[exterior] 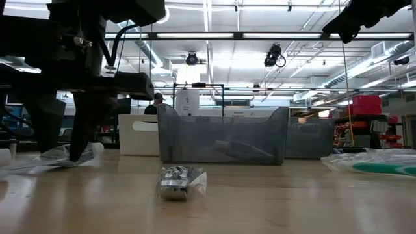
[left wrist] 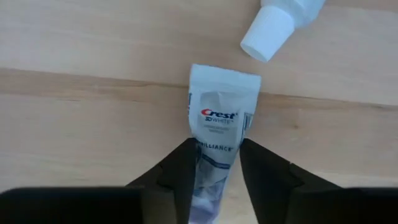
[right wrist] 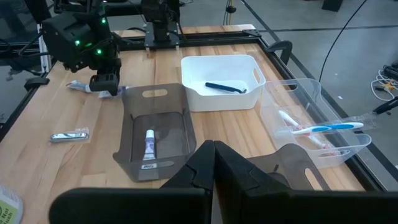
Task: Pick & Place Travel size toiletries
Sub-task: Put the white toothpaste into the bottom black bin
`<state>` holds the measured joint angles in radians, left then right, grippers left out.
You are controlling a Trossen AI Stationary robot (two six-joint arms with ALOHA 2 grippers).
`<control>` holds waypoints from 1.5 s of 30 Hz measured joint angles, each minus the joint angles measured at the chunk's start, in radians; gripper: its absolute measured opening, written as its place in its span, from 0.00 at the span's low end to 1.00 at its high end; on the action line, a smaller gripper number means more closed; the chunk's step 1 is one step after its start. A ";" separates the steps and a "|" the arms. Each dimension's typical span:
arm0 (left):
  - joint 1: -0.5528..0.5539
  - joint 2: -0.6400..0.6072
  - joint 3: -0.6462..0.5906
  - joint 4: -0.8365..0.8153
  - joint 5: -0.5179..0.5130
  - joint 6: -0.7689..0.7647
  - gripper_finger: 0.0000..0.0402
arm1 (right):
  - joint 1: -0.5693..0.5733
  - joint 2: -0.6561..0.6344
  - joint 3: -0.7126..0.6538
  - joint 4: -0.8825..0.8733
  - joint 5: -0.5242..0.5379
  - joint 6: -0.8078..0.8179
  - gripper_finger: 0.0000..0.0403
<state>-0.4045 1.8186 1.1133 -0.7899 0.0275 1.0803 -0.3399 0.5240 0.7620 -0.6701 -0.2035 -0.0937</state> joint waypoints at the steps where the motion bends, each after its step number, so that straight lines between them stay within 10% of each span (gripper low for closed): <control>1: 0.000 0.000 0.000 0.001 -0.001 0.000 0.30 | 0.000 0.000 0.000 0.000 0.000 0.000 0.03; 45: -0.015 -0.141 0.000 -0.069 -0.007 -0.183 0.23 | 0.000 0.000 0.000 0.000 0.000 0.000 0.03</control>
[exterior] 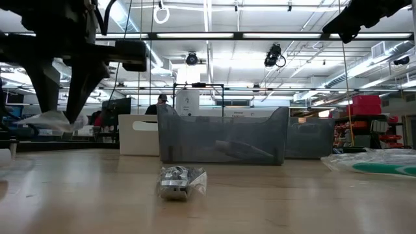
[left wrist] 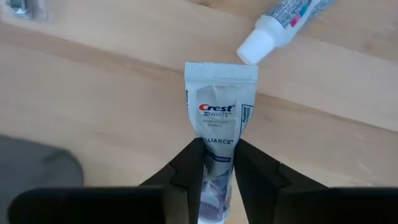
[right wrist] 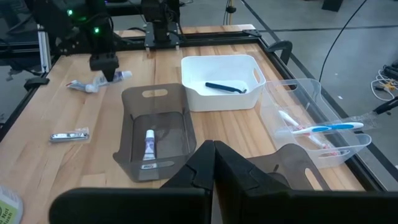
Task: Pick & Place Travel size toiletries
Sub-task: Put the white toothpaste into the bottom black bin
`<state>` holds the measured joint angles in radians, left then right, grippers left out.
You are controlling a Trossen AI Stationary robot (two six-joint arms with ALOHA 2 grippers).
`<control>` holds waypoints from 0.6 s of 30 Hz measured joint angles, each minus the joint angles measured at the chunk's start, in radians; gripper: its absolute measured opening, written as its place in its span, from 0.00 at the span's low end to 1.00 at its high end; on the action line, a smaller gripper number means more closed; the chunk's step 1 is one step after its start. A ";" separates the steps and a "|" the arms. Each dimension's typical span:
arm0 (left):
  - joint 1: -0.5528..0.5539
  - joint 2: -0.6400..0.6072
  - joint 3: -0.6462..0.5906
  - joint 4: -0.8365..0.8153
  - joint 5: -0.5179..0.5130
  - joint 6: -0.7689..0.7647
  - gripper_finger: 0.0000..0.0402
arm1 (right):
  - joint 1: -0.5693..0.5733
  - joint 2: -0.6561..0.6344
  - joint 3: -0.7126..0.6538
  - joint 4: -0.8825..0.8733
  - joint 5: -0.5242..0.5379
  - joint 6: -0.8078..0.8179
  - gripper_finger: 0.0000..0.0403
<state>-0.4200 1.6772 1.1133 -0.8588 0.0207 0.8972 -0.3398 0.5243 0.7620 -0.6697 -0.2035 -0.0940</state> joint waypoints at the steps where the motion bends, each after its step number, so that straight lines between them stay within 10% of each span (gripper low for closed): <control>1: 0.000 -0.008 -0.001 -0.005 -0.001 -0.002 0.23 | 0.000 0.000 0.000 0.000 0.000 0.000 0.03; 18: 0.050 -0.037 0.147 -0.010 -0.103 -0.127 0.23 | 0.000 0.000 0.000 0.000 0.000 0.000 0.03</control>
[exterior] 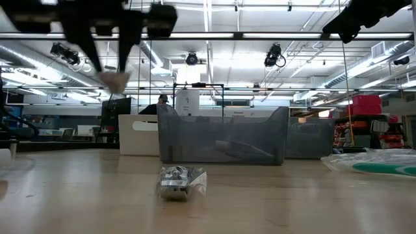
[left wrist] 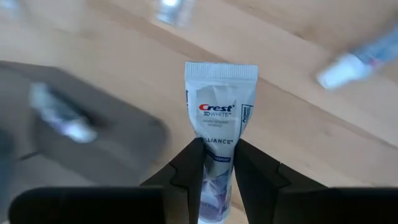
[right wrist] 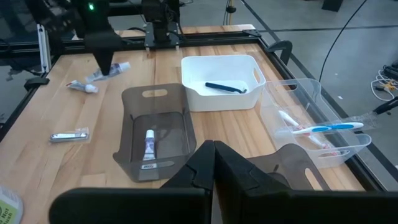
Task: Pick & Place Travel size toiletries
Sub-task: Put the white toothpaste into the bottom black bin
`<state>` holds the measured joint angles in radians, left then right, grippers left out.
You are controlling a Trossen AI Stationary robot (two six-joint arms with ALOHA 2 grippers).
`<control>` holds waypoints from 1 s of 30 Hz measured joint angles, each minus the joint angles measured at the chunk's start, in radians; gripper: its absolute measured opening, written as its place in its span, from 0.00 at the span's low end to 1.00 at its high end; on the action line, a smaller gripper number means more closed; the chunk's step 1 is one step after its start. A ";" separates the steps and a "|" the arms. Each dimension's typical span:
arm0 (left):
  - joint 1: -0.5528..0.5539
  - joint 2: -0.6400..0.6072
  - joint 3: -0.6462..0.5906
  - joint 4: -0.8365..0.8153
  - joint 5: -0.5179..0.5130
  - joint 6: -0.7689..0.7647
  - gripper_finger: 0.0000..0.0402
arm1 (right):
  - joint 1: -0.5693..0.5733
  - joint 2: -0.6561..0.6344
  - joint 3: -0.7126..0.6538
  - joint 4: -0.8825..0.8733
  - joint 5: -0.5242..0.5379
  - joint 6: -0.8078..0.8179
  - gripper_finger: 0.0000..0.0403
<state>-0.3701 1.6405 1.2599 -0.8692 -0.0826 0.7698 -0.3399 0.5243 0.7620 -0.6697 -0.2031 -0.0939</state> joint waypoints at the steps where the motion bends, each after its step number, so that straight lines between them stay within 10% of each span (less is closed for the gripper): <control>1: 0.006 0.000 0.021 0.000 -0.006 -0.004 0.23 | 0.000 0.000 0.000 0.000 0.000 0.000 0.03; 17: 0.171 0.000 0.231 0.029 -0.035 0.074 0.23 | 0.000 0.000 0.000 0.000 0.000 0.000 0.03; 30: 0.284 0.011 0.232 0.227 -0.034 -0.278 0.23 | 0.000 0.000 0.000 0.000 0.000 0.000 0.03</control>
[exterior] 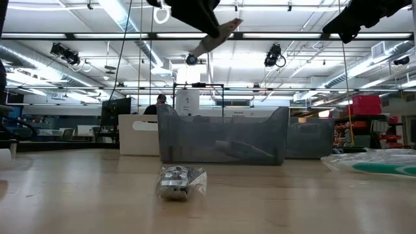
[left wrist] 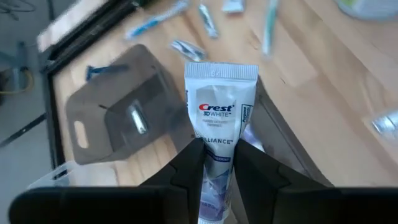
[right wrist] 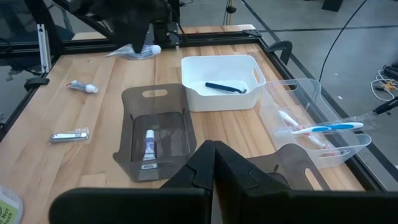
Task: Pick & Place Travel size toiletries
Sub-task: Put the white toothpaste into the bottom black bin
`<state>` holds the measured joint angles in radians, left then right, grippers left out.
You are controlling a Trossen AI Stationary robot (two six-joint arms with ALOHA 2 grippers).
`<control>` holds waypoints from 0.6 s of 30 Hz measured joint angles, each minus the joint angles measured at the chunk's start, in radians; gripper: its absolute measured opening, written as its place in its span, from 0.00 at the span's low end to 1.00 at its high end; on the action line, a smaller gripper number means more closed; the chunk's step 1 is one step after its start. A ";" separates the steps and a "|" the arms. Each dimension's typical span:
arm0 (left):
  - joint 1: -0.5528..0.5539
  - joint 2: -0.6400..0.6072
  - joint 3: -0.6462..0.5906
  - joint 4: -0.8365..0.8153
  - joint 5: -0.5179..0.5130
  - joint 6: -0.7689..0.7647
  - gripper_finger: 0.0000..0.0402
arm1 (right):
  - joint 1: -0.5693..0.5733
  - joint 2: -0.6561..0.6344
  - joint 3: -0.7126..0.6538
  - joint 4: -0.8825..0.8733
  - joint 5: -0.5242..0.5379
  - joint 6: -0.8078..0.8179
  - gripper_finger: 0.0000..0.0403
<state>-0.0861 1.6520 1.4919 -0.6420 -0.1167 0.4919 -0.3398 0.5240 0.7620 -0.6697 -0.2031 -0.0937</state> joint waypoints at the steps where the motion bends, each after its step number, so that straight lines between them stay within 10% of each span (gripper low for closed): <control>1: 0.006 0.002 0.000 0.015 0.000 -0.016 0.23 | 0.000 0.000 0.000 0.000 0.000 0.000 0.03; 18: 0.059 0.004 -0.001 0.140 -0.047 -0.225 0.23 | 0.000 0.000 0.000 0.000 0.000 0.000 0.03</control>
<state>-0.0269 1.6562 1.4905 -0.5017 -0.1635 0.2669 -0.3401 0.5240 0.7624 -0.6697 -0.2031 -0.0937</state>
